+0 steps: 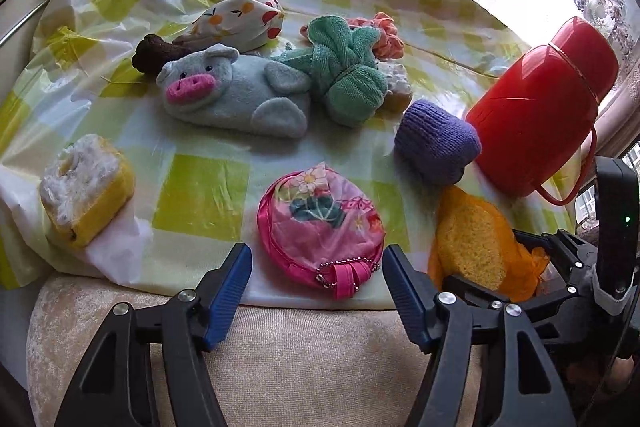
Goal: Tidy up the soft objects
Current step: 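Grasp the orange mesh sponge pouch with the right tool while the left tool grasps the pink coin purse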
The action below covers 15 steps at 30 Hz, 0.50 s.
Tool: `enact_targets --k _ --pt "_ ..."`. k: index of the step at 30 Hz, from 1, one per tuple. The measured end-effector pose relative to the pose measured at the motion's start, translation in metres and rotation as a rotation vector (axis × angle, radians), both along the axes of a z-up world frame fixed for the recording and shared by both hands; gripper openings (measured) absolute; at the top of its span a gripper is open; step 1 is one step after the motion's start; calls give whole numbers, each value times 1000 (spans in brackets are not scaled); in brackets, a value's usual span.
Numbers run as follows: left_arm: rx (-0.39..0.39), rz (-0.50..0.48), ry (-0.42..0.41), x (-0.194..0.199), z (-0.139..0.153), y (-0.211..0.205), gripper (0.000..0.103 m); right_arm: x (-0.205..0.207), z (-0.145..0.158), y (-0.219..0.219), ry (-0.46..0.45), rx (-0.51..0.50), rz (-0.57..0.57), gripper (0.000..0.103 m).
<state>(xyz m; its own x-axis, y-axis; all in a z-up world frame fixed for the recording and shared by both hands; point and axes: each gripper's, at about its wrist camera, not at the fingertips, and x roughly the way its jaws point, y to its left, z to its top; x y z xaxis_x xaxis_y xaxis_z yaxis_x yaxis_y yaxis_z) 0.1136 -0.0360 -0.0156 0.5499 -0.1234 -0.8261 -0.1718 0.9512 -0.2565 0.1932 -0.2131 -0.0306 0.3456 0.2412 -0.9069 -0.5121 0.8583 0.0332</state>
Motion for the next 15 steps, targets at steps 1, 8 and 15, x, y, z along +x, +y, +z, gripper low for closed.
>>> enact_targets --k 1,8,15 --pt "3 -6 7 2 -1 -1 69 2 0 1 -1 -1 0 102" --pt "70 -50 60 20 -8 -14 72 2 0 -3 -12 29 -20 101" --pt "152 -78 79 29 -10 -24 71 -16 8 -17 -44 55 -74 84"
